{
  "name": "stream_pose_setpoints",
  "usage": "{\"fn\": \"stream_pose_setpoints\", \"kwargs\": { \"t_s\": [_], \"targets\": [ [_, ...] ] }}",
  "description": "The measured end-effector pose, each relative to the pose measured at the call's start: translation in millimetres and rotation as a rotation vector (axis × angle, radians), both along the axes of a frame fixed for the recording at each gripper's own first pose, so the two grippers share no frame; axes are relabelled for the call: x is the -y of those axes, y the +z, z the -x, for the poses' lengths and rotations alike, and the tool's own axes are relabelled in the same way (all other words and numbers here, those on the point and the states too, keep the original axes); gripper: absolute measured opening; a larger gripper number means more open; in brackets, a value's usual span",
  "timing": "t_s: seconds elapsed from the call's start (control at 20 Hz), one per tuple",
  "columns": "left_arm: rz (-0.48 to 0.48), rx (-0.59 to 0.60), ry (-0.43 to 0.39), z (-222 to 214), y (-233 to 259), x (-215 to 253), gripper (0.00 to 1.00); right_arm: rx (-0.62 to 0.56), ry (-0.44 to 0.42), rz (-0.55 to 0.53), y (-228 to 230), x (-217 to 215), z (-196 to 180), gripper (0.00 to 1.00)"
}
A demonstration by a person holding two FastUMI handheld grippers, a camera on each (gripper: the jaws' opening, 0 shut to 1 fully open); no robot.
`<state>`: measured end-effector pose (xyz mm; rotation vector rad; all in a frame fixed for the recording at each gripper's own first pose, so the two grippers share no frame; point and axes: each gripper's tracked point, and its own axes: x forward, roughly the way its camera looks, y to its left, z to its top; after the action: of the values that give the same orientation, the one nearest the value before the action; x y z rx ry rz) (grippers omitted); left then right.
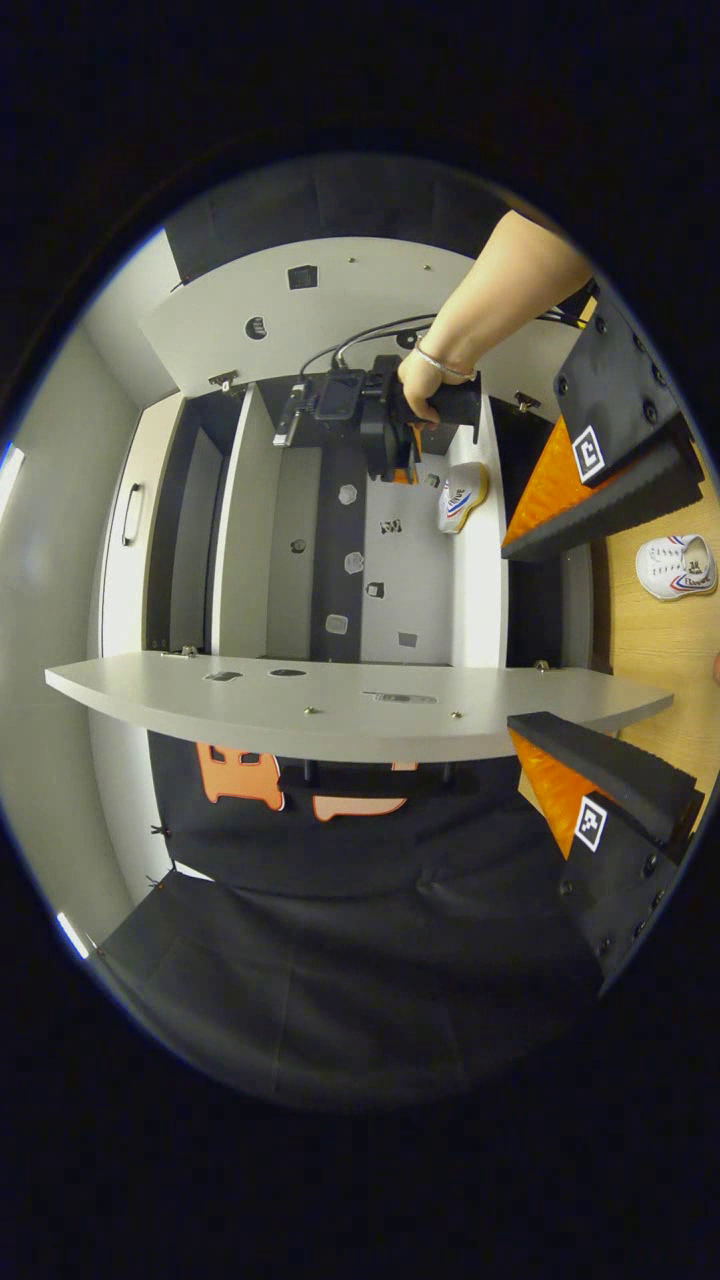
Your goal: Grab one shoe with the right hand and put it into the shoe cabinet, grab the other shoe with the left hand and put it into the shoe cabinet; then close the right door with the right hand and the left door with the left hand.
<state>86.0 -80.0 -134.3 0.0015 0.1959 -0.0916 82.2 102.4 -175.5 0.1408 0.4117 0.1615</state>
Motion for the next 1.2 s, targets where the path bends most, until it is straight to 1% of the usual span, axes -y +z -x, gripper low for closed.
{"fn": "stream_pose_setpoints", "kwargs": {
  "t_s": [0.15,0.2,0.35,0.4,0.5,0.6,0.7,0.9,1.0,1.1,1.2],
  "targets": [
    [0.007,-0.020,-0.038,6,-10,12,0.98,0.071,0.029,0.011,14,-1,1,0.52],
    [0.009,-0.029,-0.050,8,-15,16,0.98,0.104,0.032,0.025,19,1,-1,0.61],
    [0.005,-0.067,-0.067,15,-37,22,0.98,0.200,0.057,0.047,37,5,-4,0.73],
    [0.007,-0.088,-0.079,16,-46,25,0.98,0.222,0.063,0.056,41,5,-4,0.80],
    [0.008,-0.128,-0.099,24,-69,33,0.98,0.278,0.078,0.089,51,11,-4,0.88],
    [0.009,-0.187,-0.117,30,-99,39,0.98,0.309,0.090,0.112,57,16,0,0.92],
    [0.007,-0.233,-0.129,35,-127,43,0.98,0.322,0.102,0.102,62,16,6,0.93],
    [-0.072,-0.327,-0.161,41,-191,51,0.98,0.348,0.099,0.092,75,25,26,0.93],
    [-0.074,-0.393,-0.185,45,-226,59,0.98,0.370,0.095,0.102,78,30,27,0.93],
    [-0.054,-0.454,-0.199,49,-261,67,0.98,0.394,0.089,0.115,82,34,25,0.93],
    [-0.065,-0.537,-0.192,57,-298,66,0.98,0.411,0.094,0.125,84,36,26,0.93]
  ]
}}
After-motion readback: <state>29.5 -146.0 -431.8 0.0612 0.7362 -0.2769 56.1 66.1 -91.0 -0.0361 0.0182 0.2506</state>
